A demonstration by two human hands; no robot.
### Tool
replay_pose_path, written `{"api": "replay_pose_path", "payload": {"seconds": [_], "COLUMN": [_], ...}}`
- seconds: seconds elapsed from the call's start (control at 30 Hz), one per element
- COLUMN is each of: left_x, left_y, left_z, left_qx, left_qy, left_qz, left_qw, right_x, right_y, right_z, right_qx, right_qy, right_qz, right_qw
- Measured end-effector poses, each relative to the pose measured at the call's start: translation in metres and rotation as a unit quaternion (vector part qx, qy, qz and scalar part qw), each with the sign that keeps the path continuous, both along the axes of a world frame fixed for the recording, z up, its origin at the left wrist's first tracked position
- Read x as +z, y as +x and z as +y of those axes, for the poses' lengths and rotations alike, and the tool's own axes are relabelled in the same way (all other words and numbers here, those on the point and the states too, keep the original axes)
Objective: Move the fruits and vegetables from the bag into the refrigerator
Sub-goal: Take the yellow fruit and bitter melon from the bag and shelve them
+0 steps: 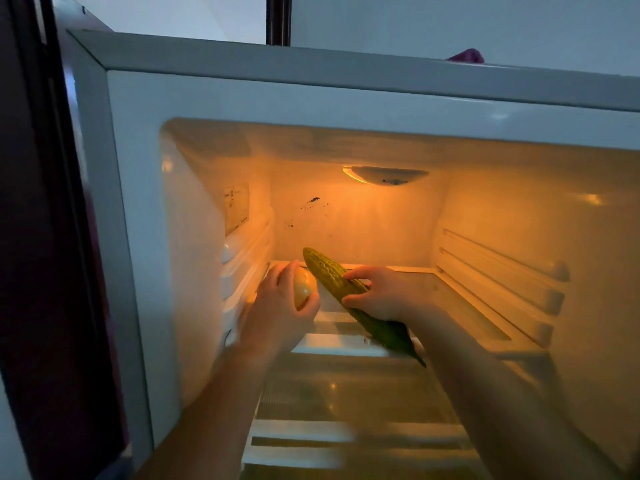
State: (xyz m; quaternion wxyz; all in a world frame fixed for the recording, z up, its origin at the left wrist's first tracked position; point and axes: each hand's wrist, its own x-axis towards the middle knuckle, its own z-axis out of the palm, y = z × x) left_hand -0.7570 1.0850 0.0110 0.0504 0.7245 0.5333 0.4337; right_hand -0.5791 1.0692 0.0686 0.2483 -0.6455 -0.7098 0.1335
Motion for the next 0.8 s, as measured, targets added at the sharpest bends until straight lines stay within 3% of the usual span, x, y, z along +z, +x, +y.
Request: {"api": "replay_pose_path", "payload": {"seconds": [0.17, 0.47, 0.8], "left_x": [0.002, 0.001, -0.001], "left_y": [-0.001, -0.008, -0.01], "left_z": [-0.003, -0.003, -0.001], "left_qx": [-0.019, -0.016, 0.006], "left_qy": [0.025, 0.017, 0.065], "left_qz": [-0.008, -0.038, -0.06], "left_qw": [0.999, 0.999, 0.996], "right_x": [-0.002, -0.018, -0.029], "right_y": [0.015, 0.009, -0.015], "right_z": [-0.021, -0.019, 0.002], "right_qx": [0.032, 0.078, 0.031], "right_qy": [0.015, 0.102, 0.136], "right_qz": [-0.066, -0.066, 0.073], "right_qw": [0.997, 0.99, 0.988]}}
